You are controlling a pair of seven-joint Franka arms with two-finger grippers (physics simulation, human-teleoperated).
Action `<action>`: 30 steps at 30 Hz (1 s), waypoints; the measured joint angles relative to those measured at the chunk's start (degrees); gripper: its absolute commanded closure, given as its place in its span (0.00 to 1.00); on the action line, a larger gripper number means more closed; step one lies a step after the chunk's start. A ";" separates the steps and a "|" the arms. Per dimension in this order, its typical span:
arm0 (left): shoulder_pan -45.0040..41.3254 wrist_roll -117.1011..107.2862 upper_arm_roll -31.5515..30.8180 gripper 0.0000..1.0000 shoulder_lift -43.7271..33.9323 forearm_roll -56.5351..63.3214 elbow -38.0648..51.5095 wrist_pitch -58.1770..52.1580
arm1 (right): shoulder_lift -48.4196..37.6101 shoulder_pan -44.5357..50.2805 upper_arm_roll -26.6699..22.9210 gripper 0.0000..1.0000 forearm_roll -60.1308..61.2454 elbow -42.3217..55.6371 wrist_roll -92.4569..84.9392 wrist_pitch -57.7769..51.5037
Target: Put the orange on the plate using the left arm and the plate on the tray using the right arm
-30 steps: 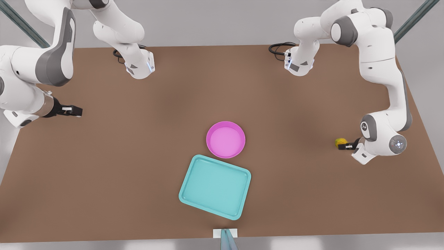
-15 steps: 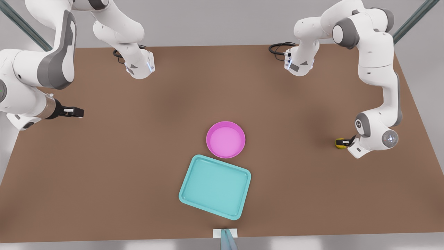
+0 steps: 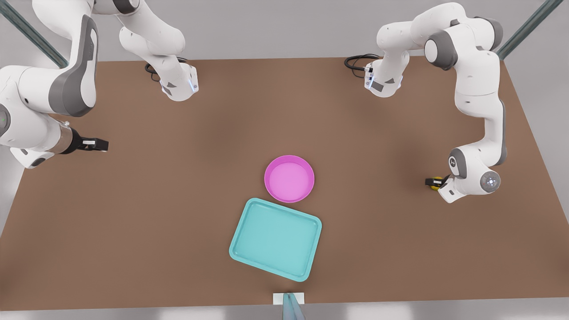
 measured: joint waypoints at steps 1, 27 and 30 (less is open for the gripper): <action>0.00 0.14 0.00 0.11 0.03 0.01 0.01 0.02 | 0.00 -0.03 0.00 0.00 0.00 0.00 0.00 0.00; -36.30 -16.20 -8.42 0.37 -4.30 -3.50 15.55 -11.89 | 0.53 -0.02 -0.01 0.00 0.02 0.09 -0.06 0.06; -42.92 -24.92 -11.26 0.37 1.44 -5.07 22.59 -14.24 | 0.71 -0.05 -0.08 0.00 0.01 0.01 -0.07 0.08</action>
